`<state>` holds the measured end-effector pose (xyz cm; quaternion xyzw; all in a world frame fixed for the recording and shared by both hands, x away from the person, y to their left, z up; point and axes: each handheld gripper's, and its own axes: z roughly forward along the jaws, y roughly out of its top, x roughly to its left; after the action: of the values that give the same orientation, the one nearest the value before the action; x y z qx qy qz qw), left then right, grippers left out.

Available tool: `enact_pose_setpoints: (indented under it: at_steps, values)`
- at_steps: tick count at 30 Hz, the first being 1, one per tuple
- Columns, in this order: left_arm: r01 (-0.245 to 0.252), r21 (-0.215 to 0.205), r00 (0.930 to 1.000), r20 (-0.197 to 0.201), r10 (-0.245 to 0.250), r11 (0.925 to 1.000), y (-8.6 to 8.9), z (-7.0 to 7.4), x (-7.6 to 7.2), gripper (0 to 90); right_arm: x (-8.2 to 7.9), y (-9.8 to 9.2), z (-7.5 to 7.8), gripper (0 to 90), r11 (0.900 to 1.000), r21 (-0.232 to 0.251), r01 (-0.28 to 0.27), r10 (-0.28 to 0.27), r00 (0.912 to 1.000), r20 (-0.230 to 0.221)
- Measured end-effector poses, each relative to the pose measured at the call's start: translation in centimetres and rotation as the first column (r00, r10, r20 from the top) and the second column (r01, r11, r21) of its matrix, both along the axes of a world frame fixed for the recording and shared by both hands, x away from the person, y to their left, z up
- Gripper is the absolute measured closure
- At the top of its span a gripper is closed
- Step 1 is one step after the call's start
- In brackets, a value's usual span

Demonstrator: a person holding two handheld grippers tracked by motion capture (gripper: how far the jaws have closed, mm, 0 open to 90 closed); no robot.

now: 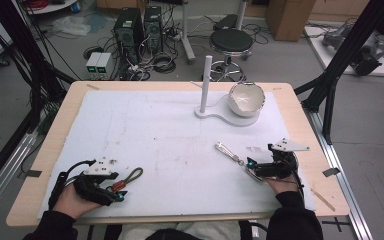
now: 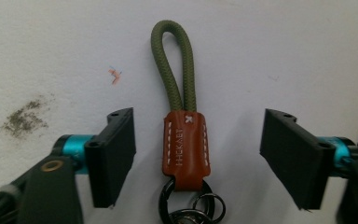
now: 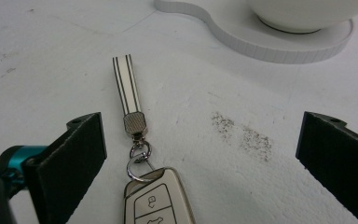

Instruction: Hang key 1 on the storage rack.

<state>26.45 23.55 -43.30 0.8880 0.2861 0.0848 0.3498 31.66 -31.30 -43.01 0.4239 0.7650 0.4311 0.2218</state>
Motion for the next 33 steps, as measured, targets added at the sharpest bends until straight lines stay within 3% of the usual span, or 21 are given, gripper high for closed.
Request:
enact_pose_setpoints:
  at_steps: [5, 7, 9, 15, 18, 19, 20, 21, 23, 33]
  values:
    - [0.003, 0.014, 1.0000, -0.004, -0.003, 0.9999, 0.1, 0.0, 0.0, 39.1, -0.2, -0.1, 0.2, 0.6, 1.000, -0.001, 0.010, -0.010, 0.9996, 0.028]
    - [-0.006, 0.027, 1.0000, -0.002, 0.006, 0.9996, 0.1, 0.0, 0.0, 49.8, -0.2, -0.1, 0.2, 0.6, 1.000, -0.003, 0.011, -0.010, 0.9995, 0.029]
    - [-0.019, 0.051, 0.9998, 0.007, 0.018, 0.9985, 0.1, 0.2, 0.1, 68.0, -0.2, -0.1, 0.2, 0.6, 1.000, -0.002, 0.011, -0.011, 0.9997, 0.020]
    - [-0.033, 0.057, 0.9991, 0.029, 0.032, 0.9978, 0.1, 0.3, 0.3, 71.6, -0.2, -0.1, 0.2, 0.6, 1.000, -0.004, 0.012, -0.012, 0.9995, 0.030]
    - [-0.060, -0.020, 0.9980, 0.020, 0.060, 0.9980, 0.9, 0.4, 0.6, 71.7, -0.2, -0.1, 0.2, 0.7, 1.000, -0.006, 0.010, -0.010, 0.9995, 0.029]
    - [-0.060, -0.020, 0.9980, 0.020, 0.060, 0.9980, 0.9, 0.4, 0.6, 71.8, -0.2, -0.1, 0.2, 0.7, 1.000, -0.006, 0.010, -0.010, 0.9996, 0.028]
    - [-0.066, -0.055, 0.9978, 0.005, 0.066, 0.9963, 1.3, 0.5, 0.8, 71.8, -0.2, -0.1, 0.2, 0.6, 1.000, -0.008, 0.009, -0.009, 0.9995, 0.029]
    - [-0.066, -0.055, 0.9978, 0.005, 0.066, 0.9963, 1.3, 0.5, 0.8, 71.8, -0.2, -0.1, 0.2, 0.6, 1.000, -0.008, 0.009, -0.009, 0.9995, 0.029]
    - [-0.086, -0.096, 0.9963, 0.000, 0.086, 0.9916, 1.6, 0.8, 0.9, 71.8, -0.2, 0.0, 0.2, 0.7, 1.000, -0.010, 0.009, -0.008, 0.9996, 0.025]
    - [-0.111, -0.172, 0.9932, 0.016, 0.115, 0.9788, 1.8, 1.8, 1.8, 71.7, -0.2, 0.3, 0.1, 0.6, 1.000, -0.012, -0.007, 0.007, 0.9998, 0.020]
